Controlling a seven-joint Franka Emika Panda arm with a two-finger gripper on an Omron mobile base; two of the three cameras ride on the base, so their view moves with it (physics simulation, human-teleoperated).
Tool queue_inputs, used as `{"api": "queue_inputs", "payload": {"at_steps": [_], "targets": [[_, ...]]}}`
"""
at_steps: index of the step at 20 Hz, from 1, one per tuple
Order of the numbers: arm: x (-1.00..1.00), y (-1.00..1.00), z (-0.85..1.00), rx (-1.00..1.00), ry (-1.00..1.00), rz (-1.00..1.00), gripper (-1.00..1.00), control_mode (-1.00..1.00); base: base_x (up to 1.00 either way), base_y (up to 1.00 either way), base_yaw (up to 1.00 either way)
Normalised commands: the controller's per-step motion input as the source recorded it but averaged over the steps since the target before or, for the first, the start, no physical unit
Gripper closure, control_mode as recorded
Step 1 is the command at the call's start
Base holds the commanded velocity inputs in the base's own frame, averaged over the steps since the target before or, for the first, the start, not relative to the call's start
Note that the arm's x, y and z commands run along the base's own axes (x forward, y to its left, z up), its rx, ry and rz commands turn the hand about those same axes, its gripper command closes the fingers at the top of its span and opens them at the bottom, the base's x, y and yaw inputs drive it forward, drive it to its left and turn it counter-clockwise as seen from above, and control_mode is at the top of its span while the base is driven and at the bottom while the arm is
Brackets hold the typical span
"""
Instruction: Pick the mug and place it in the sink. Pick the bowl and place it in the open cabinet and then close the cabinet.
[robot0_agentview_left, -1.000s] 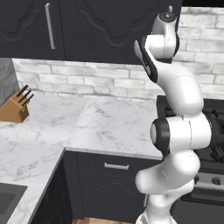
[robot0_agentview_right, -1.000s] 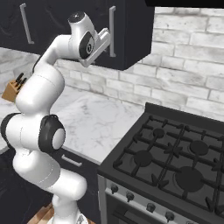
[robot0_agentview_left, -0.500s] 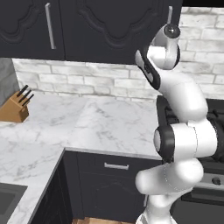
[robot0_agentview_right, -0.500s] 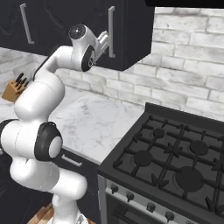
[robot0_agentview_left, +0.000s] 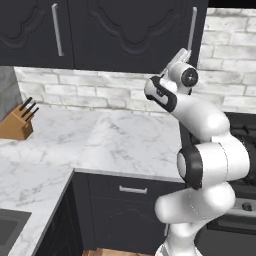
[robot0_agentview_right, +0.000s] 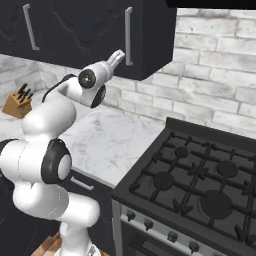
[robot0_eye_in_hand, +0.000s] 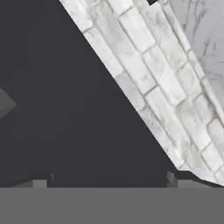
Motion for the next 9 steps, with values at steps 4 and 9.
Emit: {"api": "queue_inputs", "payload": {"at_steps": [4,9], "targets": [[1.0,-0.01,-0.46,0.23,-0.14,0.0,-1.0,-1.0,0.0,0.0,0.0],[1.0,0.0,-0.38,0.24,-0.09,0.0,-1.0,-1.0,0.0,0.0,0.0]]}}
